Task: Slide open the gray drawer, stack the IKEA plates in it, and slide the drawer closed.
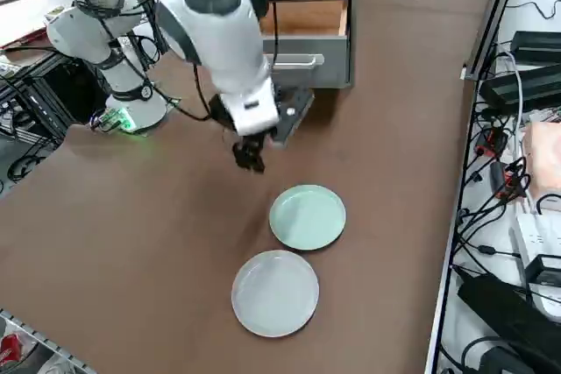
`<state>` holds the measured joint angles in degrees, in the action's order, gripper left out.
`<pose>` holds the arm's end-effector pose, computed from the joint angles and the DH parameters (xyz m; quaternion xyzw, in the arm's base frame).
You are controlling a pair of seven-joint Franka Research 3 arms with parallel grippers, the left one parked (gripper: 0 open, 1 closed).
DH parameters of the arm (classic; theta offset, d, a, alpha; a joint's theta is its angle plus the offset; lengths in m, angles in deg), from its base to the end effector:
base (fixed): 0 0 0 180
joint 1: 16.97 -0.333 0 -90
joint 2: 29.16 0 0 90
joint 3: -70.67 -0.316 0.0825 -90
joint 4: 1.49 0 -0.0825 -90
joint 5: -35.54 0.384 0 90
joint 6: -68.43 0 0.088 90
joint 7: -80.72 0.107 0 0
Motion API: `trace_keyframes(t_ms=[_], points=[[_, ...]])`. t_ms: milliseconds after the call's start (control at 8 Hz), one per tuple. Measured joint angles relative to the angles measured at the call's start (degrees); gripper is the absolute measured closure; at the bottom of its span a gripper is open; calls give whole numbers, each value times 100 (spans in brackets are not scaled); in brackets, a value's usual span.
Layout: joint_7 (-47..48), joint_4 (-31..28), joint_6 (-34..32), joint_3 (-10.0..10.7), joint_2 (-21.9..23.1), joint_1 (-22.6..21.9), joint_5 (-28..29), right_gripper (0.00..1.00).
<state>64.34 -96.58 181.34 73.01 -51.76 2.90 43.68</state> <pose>0.6109 -0.2367 0.3743 -0.9944 0.0798 0.0204 0.0668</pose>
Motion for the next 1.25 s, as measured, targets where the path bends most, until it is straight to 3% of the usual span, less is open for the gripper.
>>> trace_keyframes(t_ms=[250,750,1250], points=[[888,1,427,-11,-315,7,-375,5],[1523,-154,1608,2,-1096,186,-409,13],[1990,-159,1884,1,-1396,268,-409,23]])
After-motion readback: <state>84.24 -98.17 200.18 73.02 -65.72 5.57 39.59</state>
